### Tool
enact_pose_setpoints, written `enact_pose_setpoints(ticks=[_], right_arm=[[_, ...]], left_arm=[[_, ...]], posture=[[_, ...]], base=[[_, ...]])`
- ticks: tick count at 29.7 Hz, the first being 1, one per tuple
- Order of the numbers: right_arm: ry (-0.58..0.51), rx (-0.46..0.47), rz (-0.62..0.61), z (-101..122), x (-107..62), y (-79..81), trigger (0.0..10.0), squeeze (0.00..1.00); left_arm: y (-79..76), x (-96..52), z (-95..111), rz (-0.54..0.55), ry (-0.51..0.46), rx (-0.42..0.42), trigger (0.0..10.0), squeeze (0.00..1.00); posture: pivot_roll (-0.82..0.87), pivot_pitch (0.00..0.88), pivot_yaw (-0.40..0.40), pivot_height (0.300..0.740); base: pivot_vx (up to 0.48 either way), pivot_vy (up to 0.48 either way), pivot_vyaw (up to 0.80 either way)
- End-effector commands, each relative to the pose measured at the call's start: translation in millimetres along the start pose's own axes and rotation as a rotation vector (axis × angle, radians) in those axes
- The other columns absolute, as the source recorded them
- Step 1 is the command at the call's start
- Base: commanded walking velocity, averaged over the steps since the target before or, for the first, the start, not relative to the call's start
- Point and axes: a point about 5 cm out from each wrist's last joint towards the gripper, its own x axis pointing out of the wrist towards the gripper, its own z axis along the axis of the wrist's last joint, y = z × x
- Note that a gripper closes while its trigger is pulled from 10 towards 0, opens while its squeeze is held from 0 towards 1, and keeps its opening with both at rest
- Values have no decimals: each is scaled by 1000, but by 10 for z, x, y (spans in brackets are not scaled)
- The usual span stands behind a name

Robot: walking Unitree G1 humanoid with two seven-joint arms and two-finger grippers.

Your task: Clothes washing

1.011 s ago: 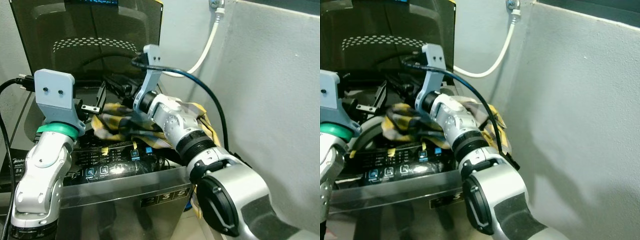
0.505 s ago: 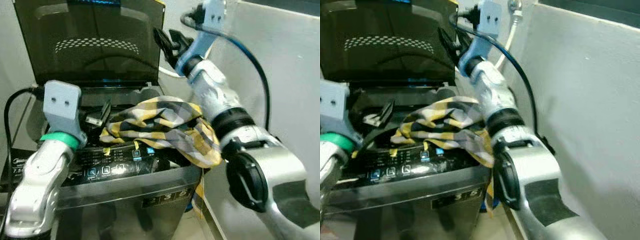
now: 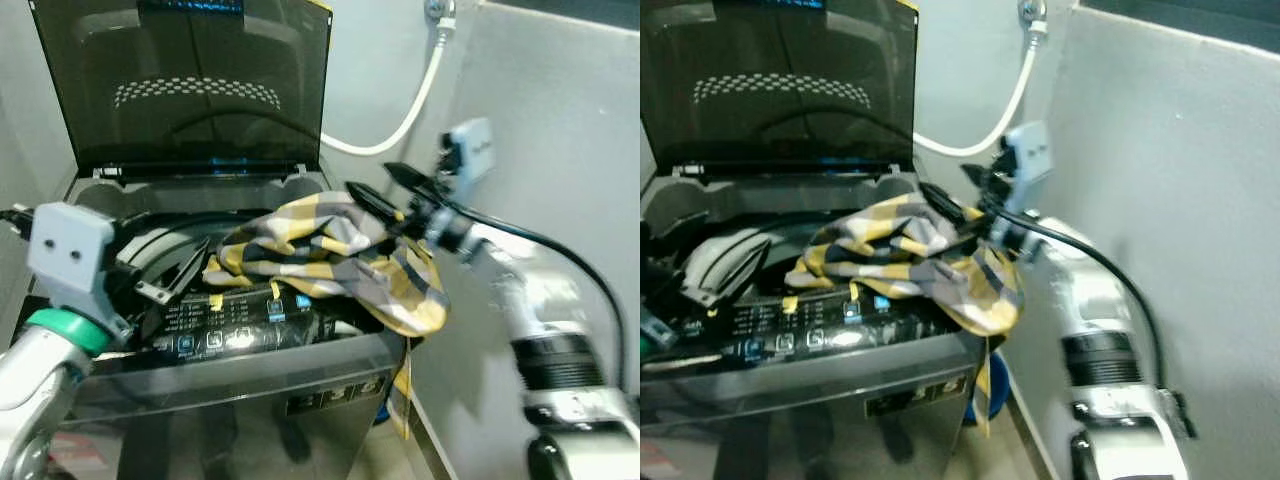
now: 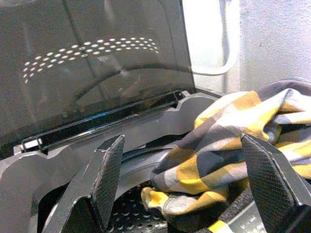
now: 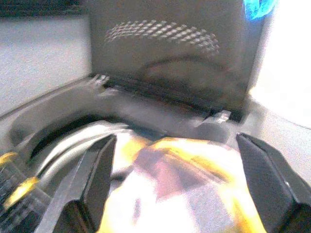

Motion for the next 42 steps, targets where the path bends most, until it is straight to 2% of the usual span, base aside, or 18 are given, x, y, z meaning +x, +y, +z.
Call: enact_pose_setpoints(ticks=[1, 5, 9, 12, 13, 14, 15, 16, 19, 22, 23, 29, 30, 32, 33, 34, 37, 42], right_arm=[[52, 25, 85, -43, -25, 106, 10000, 1000], [226, -68, 178, -159, -271, 194, 10000, 1000], [272, -74, 199, -222, -322, 228, 10000, 1000], [381, -81, 98, -544, -298, 286, 10000, 1000], [381, -81, 98, -544, -298, 286, 10000, 1000], [372, -105, 9, -637, -237, 254, 10000, 82], [372, -105, 9, -637, -237, 254, 10000, 82], [354, -128, -70, -714, -167, 223, 10000, 0], [339, -140, -168, -812, -55, 216, 10000, 0], [338, -140, -196, -843, 1, 222, 10000, 0], [338, -180, -233, -857, 63, 217, 10000, 0], [319, -213, -257, -848, 137, 229, 10000, 0], [302, -260, -259, -848, 230, 274, 10000, 0], [302, -260, -259, -848, 230, 274, 10000, 0], [284, -288, -243, -859, 317, 341, 10000, 0], [266, -294, -221, -875, 379, 403, 0, 0], [237, -293, -187, -894, 444, 479, 0, 0], [226, -295, -167, -884, 464, 493, 0, 0]], left_arm=[[-26, -28, 9, -20, 2, -4, 10000, 0], [-11, -56, -11, -20, 10, -2, 10000, 0], [-3, -63, -20, -20, 15, -4, 10000, 0], [19, -84, -24, -26, 23, -7, 10000, 0], [19, -84, -24, -26, 23, -7, 10000, 0], [18, -88, -22, -29, 23, -8, 10000, 0], [18, -88, -22, -29, 23, -8, 10000, 0], [16, -89, -20, -30, 23, -10, 10000, 0], [11, -84, -16, -34, 21, -10, 10000, 0], [10, -80, -12, -38, 19, -8, 10000, 0], [8, -77, -9, -39, 17, -6, 10000, 0], [8, -76, -4, -39, 14, -6, 10000, 0], [4, -77, -9, -45, 16, -5, 10000, 0], [4, -77, -9, -45, 16, -5, 10000, 0], [-3, -71, -10, -49, 16, -3, 10000, 0], [-9, -66, -9, -53, 16, -3, 10000, 0], [-29, -73, -16, -59, 20, 1, 10000, 0], [-39, -77, -22, -60, 22, 2, 10000, 0]], posture=[[154, 43, 0, 740], [148, 42, 5, 740], [148, 42, 5, 740], [150, 40, 3, 740], [150, 40, 3, 740], [150, 36, 0, 740], [150, 36, 0, 740], [152, 32, -1, 740], [164, 25, -3, 740], [164, 25, -3, 740], [167, 21, -4, 740], [168, 21, -4, 740], [170, 17, 6, 740], [170, 17, 6, 740], [176, 13, 3, 740], [178, 13, 1, 740], [177, 14, 0, 740], [175, 15, -2, 740]], base=[[0, 0, 0], [0, 0, 0], [0, 0, 0], [0, 0, 0], [0, 0, 0], [0, 0, 0], [0, 0, 0], [0, 0, 0], [0, 0, 0], [0, 0, 0], [0, 0, 0], [0, 0, 0], [0, 0, 0], [0, 0, 0], [0, 0, 0], [0, 0, 0], [0, 0, 0], [0, 0, 0]])
